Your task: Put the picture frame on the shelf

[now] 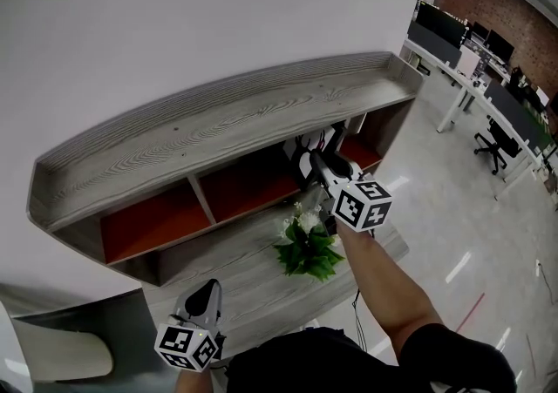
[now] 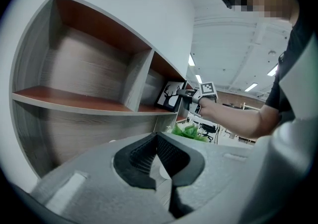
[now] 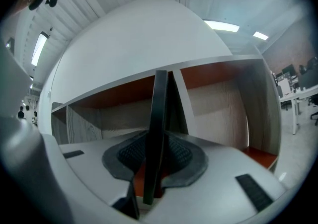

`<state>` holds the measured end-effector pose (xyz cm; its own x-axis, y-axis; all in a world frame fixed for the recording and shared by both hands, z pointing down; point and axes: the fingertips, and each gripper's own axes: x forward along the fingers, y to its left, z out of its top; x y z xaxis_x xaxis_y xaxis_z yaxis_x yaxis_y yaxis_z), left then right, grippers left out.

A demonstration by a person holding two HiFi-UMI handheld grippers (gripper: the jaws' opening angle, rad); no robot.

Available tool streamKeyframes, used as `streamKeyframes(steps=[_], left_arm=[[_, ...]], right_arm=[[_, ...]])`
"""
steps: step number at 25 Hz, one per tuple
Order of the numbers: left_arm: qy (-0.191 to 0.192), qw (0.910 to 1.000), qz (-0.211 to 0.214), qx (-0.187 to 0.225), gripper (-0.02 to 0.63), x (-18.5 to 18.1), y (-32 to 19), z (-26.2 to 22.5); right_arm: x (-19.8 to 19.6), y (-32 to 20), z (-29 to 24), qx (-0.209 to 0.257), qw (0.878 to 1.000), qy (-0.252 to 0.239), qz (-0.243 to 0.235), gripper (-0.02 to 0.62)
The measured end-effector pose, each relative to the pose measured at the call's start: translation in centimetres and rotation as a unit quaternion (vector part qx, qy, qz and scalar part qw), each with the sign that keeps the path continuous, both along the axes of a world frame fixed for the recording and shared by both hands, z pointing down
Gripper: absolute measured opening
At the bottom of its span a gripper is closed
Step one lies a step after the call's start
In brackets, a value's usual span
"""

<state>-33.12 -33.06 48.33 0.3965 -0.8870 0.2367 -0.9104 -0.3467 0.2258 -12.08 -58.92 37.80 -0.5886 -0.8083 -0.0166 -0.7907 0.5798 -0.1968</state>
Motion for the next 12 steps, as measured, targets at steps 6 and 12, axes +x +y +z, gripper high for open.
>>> streamKeyframes(steps=[6,12], left_arm=[[0.003,1.0,0.009,0.0,0.009,0.5,-0.1,0.0],[0.007,0.9997,0.023,0.001,0.009,1.0,0.3,0.1]], right_arm=[[0.6,0.5,-0.2,0.001,1.0,0.004,0.008,0.161],[1.4,2.0,0.6,-0.006,1.0,0.014,0.02,0.184]])
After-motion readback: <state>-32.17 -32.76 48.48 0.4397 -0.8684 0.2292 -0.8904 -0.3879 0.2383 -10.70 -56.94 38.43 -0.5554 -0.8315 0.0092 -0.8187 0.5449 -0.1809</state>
